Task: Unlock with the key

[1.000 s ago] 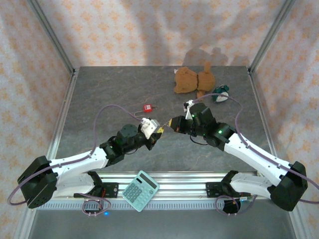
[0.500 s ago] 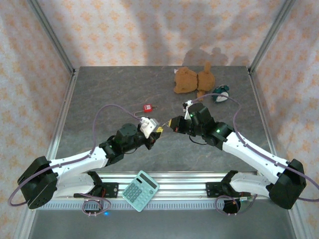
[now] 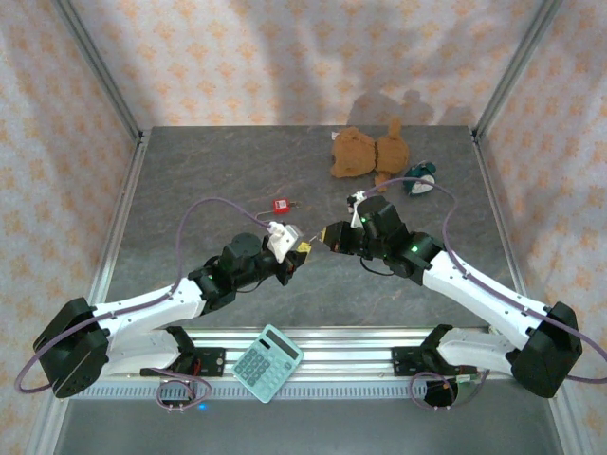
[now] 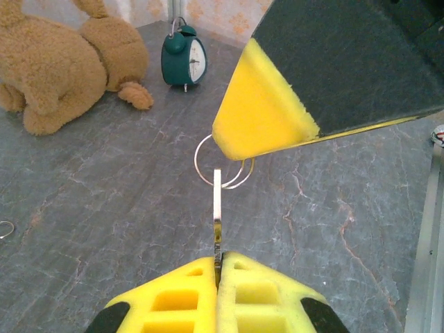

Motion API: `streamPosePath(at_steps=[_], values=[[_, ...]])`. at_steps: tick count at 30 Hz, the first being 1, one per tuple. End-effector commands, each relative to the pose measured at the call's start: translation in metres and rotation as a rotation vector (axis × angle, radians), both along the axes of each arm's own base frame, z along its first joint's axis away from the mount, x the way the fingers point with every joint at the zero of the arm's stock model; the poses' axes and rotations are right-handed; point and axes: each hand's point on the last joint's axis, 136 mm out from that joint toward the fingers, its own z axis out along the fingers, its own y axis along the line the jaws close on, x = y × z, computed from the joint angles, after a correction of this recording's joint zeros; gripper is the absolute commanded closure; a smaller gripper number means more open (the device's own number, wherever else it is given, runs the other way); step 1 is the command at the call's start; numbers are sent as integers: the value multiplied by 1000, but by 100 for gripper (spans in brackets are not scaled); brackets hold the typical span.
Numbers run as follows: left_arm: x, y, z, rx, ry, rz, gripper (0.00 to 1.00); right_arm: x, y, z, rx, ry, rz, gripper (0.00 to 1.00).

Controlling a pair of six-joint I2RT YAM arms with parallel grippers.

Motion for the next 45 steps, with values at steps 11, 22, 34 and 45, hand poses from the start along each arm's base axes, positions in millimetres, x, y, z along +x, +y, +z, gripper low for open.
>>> streamPosePath(at_steps=[11, 22, 34, 45], values=[[4, -3, 6, -69, 153, -33, 100, 9, -32, 14, 34, -172, -41, 56], [-4, -27, 17, -170, 328, -210, 100, -17, -2, 40, 232, -311, 246, 53], [-3, -26, 36, -263, 337, -239, 100, -14, -8, 26, 174, -303, 230, 54], [-8, -28, 43, -306, 358, -279, 100, -11, 2, 27, 205, -292, 267, 59]])
